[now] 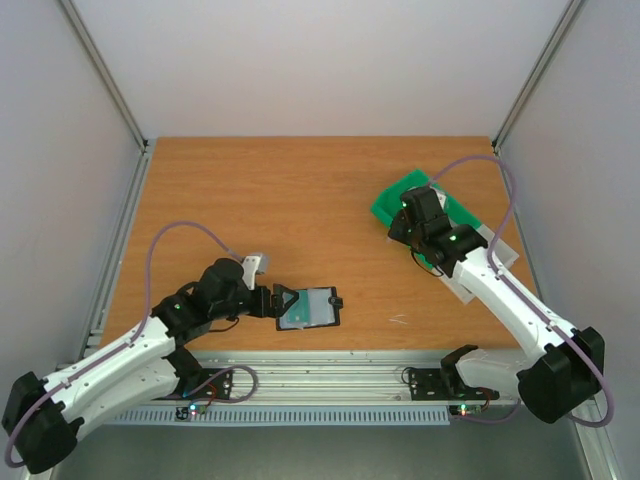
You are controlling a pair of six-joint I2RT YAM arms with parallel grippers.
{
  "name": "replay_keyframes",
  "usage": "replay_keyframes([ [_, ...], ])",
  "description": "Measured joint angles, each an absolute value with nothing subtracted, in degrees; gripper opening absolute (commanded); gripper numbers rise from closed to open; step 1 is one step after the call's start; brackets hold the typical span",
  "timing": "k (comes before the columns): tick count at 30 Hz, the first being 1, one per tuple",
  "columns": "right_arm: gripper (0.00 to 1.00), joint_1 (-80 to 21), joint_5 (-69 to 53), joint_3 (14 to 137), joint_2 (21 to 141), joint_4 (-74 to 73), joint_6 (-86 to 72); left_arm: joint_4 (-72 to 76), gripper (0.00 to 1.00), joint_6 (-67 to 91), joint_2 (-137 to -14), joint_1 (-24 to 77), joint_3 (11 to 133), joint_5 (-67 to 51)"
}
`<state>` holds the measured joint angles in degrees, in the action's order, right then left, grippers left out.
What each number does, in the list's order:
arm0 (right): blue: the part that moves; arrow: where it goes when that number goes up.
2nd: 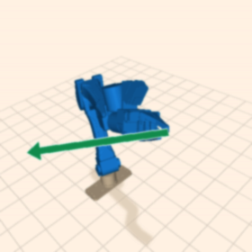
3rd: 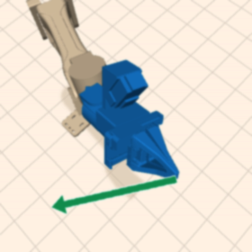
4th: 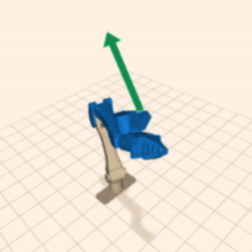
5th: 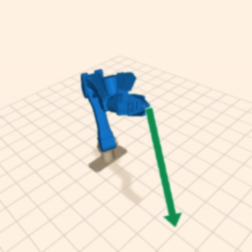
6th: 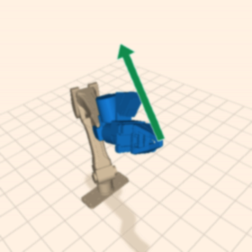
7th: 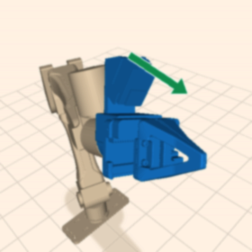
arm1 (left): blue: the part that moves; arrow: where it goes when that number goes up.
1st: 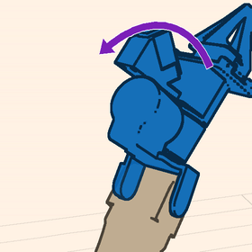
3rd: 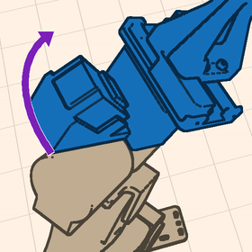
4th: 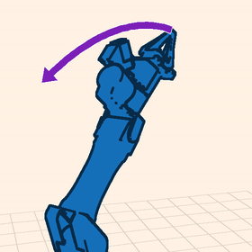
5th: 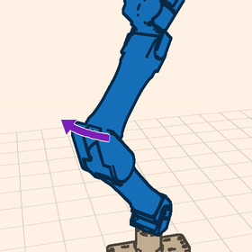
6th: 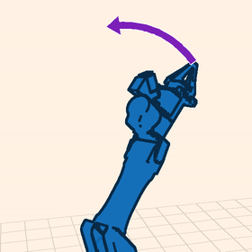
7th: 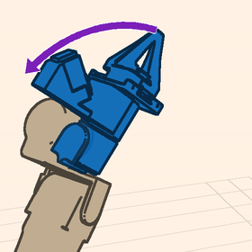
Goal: Take the credit cards out of the card holder
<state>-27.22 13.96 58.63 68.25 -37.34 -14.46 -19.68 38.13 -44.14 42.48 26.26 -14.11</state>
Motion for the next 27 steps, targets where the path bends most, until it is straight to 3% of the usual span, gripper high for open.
replay_keyframes([
  [14,0.01,-9.39,16.97,52.58,68.53,-26.33,-16.78,-18.41,0.99,36.69,-45.56,42.46,27.62,-12.95],
  [27,0.01,-0.67,9.63,49.08,76.93,-12.6,-18.52,-18.17,0.99,37.26,-45.58,42.46,28.93,-12.82],
])
